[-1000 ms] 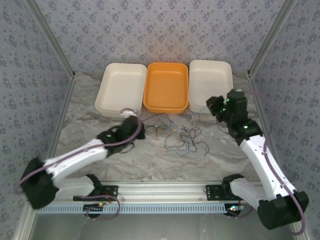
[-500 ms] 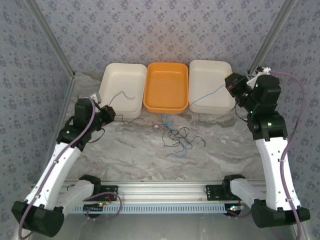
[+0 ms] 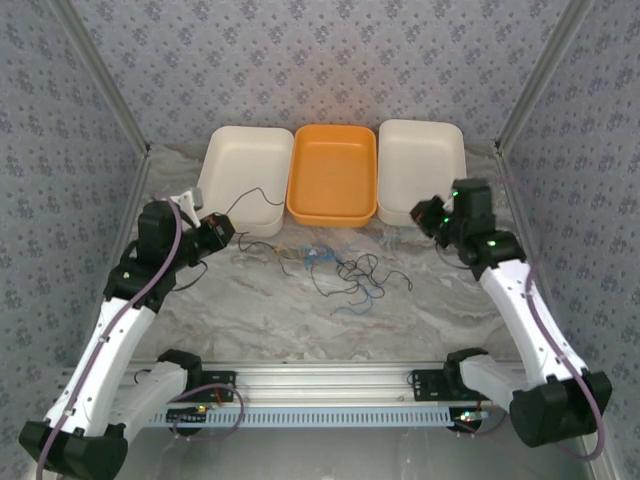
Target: Untangle the cables
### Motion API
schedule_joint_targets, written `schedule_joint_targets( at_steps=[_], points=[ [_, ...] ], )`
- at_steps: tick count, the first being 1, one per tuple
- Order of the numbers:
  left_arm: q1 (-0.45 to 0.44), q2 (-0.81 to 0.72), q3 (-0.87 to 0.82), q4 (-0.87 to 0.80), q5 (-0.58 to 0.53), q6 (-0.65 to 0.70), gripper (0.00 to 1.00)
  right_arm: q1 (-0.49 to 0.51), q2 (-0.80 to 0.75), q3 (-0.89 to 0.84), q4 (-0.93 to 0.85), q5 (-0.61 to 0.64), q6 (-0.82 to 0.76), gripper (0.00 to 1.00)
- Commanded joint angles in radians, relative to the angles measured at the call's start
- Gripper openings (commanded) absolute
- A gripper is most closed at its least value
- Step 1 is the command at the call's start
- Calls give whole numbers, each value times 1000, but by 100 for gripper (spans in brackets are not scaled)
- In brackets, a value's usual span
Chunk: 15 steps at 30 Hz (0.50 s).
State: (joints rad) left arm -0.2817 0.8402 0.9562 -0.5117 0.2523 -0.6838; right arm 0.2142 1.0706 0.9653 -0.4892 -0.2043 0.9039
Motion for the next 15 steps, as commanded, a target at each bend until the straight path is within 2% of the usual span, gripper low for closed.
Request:
schedule_joint_targets(
  at_steps=[1, 2, 4, 5, 6, 8, 12, 15],
  points=[
    [-8, -5, 60, 104, 112, -24, 0, 37, 63, -95, 43, 48, -5, 0],
    [-20, 1, 69, 140, 140, -30, 0, 51, 102, -114, 61, 31, -8, 1],
    [-60, 19, 84, 174, 150, -33, 0, 93, 142, -144, 111, 9, -22, 24],
    [-82, 35, 96, 179, 149, -26, 0, 128, 133, -163, 155, 3, -35, 39],
    [-105, 50, 103, 179, 139, -18, 0, 172, 106, -178, 198, 10, -53, 50],
    [-143, 73, 103, 191, 117, -7, 0, 274, 39, -182, 233, 67, -97, 60],
    [-202, 83, 92, 257, 49, -5, 0, 454, -56, -146, 241, 171, -188, 62],
    [-260, 99, 106, 303, 40, 14, 0, 557, -39, -104, 230, 225, -215, 55]
  ],
)
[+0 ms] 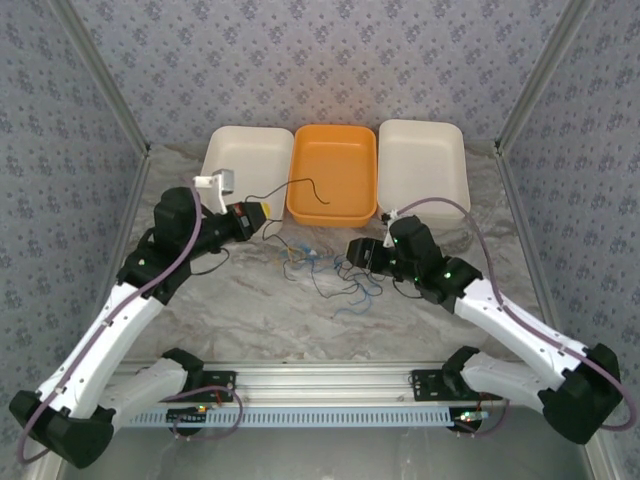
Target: Untangle the cables
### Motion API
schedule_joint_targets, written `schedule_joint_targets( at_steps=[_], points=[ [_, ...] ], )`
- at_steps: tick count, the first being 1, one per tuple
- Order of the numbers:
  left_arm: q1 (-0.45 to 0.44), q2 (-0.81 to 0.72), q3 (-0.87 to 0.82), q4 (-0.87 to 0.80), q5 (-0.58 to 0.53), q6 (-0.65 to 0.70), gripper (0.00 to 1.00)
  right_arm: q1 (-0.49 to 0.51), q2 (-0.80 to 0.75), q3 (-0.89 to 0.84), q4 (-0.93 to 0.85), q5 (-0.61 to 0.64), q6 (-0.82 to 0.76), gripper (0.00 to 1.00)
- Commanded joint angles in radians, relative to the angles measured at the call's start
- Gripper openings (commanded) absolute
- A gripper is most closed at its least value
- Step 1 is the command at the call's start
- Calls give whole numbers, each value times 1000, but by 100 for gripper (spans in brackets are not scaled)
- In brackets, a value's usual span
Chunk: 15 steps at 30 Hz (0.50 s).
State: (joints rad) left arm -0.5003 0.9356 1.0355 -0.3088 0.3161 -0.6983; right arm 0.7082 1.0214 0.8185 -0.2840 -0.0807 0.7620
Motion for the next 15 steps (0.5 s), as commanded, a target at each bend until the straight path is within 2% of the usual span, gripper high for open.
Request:
schedule_joint_targets(
  at_steps=[1, 3, 5, 7, 9, 12, 13, 15],
  points=[
    [-62, 15, 36, 101, -24, 46, 0, 101, 14, 53, 29, 144, -83, 55],
    [-114, 43, 56, 83, -46, 87, 0, 143, 16, 64, 76, 176, -104, 58],
    [-154, 62, 61, 70, -76, 115, 0, 129, 13, 69, 128, 151, -48, 61],
    [-183, 70, 52, 71, -110, 124, 0, 100, 5, 58, 199, 123, 82, 64],
    [-206, 70, 35, 84, -144, 124, 0, 94, -23, -7, 352, 106, 237, 66],
    [-231, 63, 6, 119, -163, 114, 0, 123, -74, -59, 422, 211, 384, 68],
    [-237, 64, 0, 126, -164, 114, 0, 124, -82, -46, 384, 236, 397, 68],
    [-253, 69, -1, 126, -171, 115, 0, 116, -86, 25, 190, 315, 441, 68]
  ],
)
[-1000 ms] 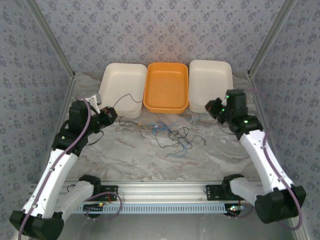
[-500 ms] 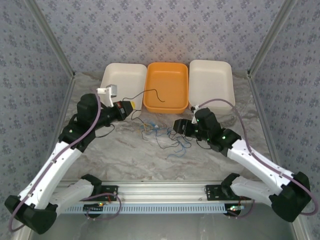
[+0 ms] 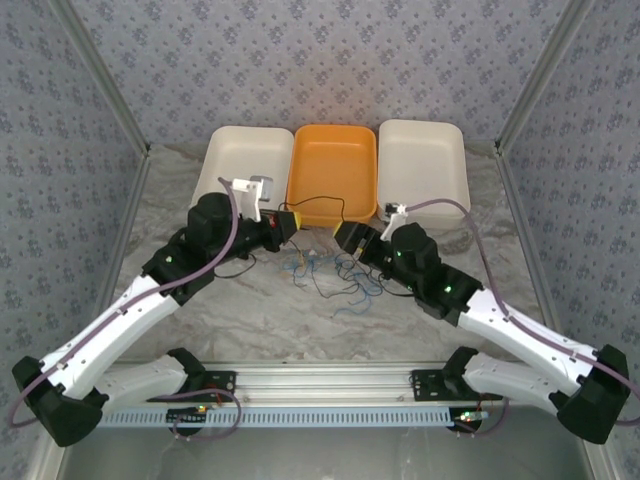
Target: Untangle the cables
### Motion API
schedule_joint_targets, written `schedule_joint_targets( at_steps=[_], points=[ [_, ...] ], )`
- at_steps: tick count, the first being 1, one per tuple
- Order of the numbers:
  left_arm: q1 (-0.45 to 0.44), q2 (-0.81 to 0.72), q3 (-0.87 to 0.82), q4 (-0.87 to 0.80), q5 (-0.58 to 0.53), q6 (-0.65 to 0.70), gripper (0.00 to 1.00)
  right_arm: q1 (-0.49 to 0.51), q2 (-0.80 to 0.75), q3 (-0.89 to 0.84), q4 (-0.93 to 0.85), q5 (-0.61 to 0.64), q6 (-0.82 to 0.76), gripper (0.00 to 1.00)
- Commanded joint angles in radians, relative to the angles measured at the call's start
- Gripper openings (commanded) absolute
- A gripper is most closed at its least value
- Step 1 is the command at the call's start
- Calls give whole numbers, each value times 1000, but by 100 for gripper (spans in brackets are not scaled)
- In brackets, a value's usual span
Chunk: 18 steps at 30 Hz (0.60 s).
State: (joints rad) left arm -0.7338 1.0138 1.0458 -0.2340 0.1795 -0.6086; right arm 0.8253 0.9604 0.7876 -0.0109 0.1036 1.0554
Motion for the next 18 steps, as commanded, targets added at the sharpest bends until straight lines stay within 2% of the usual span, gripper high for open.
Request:
schedule_joint_targets(
  at_steps=[1, 2, 7, 10, 12, 14, 18],
  points=[
    [-24, -8, -13, 56, -37, 26, 0, -6, -29, 58, -109, 144, 161, 70],
    [-32, -7, -16, 60, -43, 27, 0, -12, -41, 34, -102, 144, 212, 71],
    [-73, -4, -25, 53, -88, 46, 0, -3, -87, -181, 230, 96, 502, 74],
    [-102, 4, -39, 65, -123, 50, 0, 30, -120, -162, 213, 139, 528, 74],
    [-116, 8, -47, 75, -144, 49, 0, 69, -140, -94, 23, 198, 556, 66],
    [-132, 7, -57, 92, -164, 46, 0, 119, -156, -103, -64, 269, 646, 68],
    [-170, 9, -74, 124, -208, 40, 0, 166, -154, -245, 138, 357, 796, 73]
  ],
)
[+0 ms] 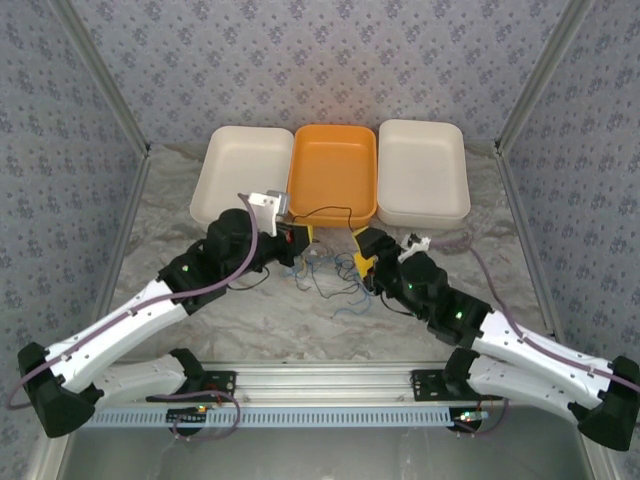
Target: Untangle the cables
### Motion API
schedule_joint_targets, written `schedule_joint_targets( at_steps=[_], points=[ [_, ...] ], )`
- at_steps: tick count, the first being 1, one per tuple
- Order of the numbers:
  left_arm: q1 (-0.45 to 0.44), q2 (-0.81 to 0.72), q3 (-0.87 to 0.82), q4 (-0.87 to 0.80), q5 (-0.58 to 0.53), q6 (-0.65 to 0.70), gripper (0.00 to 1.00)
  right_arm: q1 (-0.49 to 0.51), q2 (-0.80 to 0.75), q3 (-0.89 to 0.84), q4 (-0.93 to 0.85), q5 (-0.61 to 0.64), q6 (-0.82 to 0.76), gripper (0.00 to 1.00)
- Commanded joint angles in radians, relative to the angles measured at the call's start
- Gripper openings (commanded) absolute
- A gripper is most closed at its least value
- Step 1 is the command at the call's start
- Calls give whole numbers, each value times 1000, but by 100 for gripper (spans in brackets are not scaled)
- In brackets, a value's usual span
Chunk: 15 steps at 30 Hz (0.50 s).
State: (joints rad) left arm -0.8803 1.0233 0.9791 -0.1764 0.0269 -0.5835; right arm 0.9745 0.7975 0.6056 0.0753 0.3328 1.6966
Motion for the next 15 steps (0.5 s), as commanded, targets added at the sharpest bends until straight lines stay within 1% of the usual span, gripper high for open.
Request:
schedule_joint_targets(
  at_steps=[1, 5, 9, 11, 15],
  points=[
    [-32, 1, -11, 72, -68, 13, 0, 16, 18, -68, 83, 137, 156, 73],
    [-57, 0, -41, 115, -109, -14, 0, -8, 42, -50, 127, 171, 139, 74],
    [-74, -4, -71, 155, -131, -41, 0, -56, 72, -36, 158, 182, 138, 75],
    [-84, -2, -77, 165, -141, -49, 0, -65, 93, -32, 184, 195, 143, 73],
    [-101, 3, -82, 182, -157, -56, 0, -84, 162, -16, 209, 179, 197, 68]
  ],
)
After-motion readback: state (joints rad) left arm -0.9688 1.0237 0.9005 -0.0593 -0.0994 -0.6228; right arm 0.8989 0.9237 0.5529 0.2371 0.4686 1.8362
